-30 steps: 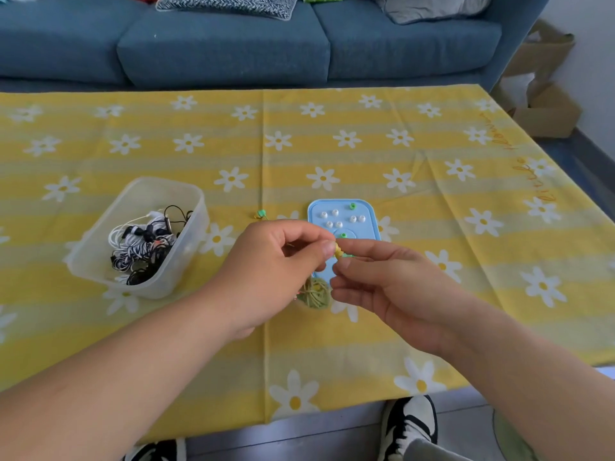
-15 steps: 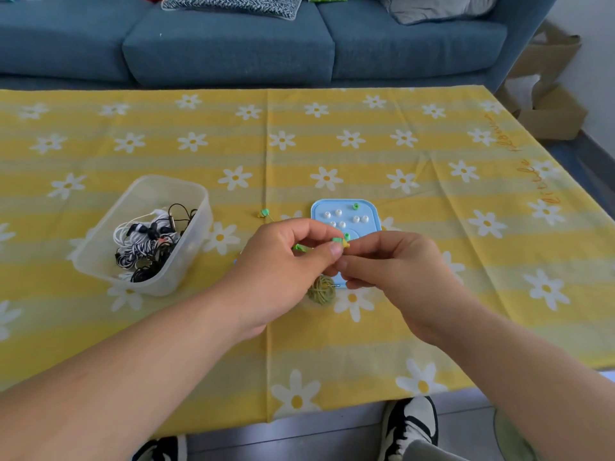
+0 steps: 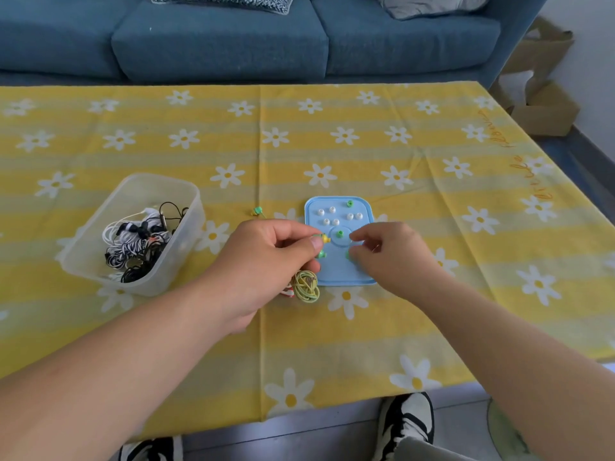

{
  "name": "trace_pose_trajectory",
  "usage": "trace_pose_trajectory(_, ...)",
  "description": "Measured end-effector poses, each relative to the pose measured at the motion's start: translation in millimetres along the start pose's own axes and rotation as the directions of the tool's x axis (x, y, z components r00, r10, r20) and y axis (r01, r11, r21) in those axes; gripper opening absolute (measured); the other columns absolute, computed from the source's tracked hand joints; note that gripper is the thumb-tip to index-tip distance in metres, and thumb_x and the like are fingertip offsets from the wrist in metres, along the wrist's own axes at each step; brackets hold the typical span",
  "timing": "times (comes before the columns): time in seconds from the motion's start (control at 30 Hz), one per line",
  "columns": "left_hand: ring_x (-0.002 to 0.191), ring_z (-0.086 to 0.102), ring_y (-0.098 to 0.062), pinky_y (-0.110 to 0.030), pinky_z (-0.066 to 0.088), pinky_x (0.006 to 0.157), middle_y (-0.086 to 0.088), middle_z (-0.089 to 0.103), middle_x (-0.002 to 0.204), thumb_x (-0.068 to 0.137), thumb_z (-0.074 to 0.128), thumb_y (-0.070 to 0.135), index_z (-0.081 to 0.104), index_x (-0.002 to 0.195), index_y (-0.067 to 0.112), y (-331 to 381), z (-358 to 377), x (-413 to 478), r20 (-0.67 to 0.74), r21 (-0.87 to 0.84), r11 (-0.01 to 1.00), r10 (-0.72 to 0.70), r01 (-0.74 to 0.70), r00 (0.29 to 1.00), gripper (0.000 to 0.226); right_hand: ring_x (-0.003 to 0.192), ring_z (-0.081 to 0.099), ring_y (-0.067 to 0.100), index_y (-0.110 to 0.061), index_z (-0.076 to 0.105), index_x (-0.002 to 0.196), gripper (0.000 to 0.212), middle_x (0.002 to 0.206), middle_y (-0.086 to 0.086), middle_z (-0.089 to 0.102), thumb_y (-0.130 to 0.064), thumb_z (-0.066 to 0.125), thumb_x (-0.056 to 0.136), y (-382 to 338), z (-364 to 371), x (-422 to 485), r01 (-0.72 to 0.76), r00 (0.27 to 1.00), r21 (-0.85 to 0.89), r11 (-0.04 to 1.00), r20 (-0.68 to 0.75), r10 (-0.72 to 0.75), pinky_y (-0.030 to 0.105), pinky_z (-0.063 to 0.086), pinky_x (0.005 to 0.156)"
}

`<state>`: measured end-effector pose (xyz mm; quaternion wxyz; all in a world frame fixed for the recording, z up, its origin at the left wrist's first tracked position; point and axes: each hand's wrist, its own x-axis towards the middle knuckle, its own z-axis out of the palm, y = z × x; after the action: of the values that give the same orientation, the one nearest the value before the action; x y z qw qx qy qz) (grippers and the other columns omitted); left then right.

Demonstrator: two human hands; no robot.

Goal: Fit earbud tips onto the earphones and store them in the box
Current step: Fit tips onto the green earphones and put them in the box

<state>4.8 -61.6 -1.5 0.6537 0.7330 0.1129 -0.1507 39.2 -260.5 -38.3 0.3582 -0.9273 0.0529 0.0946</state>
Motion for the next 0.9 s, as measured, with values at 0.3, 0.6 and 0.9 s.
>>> trace_pose_trajectory(0.3,0.06,0.065,-0.008,-0.016,0.041,0.046,-0.001,0.075,0.072,0.095,0.071,0.024,0.079,0.097,0.025,4,-20,-5,-0.015,0.011,0.999,-0.049,0.049,0.999,0.008,0.069,0.069,0.015,-0.015,0.076,0.085,0.011,0.077,-0.004,0.072,-0.01,0.067,0.088,-19,1,-3,-0.011,1.0,0.002,1.0,0.002,0.011,0.006,0.043,0.049)
trace_pose_trajectory(0.6,0.068,0.069,-0.013,-0.032,0.057,0.066,-0.004,0.073,0.074,0.09,0.074,0.006,0.077,0.101,0.013,10,-53,-17,-0.088,-0.238,0.967,0.074,-0.093,0.993,0.013,0.072,0.074,0.019,0.001,0.073,0.094,0.019,0.082,0.015,0.074,-0.002,0.073,0.075,-89,8,-27,-0.374,0.892,0.834,0.405,0.443,-0.087,0.026,0.061,0.066)
trace_pose_trajectory(0.9,0.065,0.07,-0.011,-0.023,0.057,0.062,-0.004,0.075,0.074,0.091,0.072,0.004,0.072,0.1,0.011,9,-70,-19,-0.146,-0.18,0.963,0.176,-0.201,0.973,0.011,0.068,0.071,0.016,-0.001,0.074,0.093,0.017,0.086,0.015,0.073,-0.003,0.071,0.076,-103,20,-23,-0.428,0.871,0.861,0.275,0.474,-0.126,0.025,0.061,0.065)
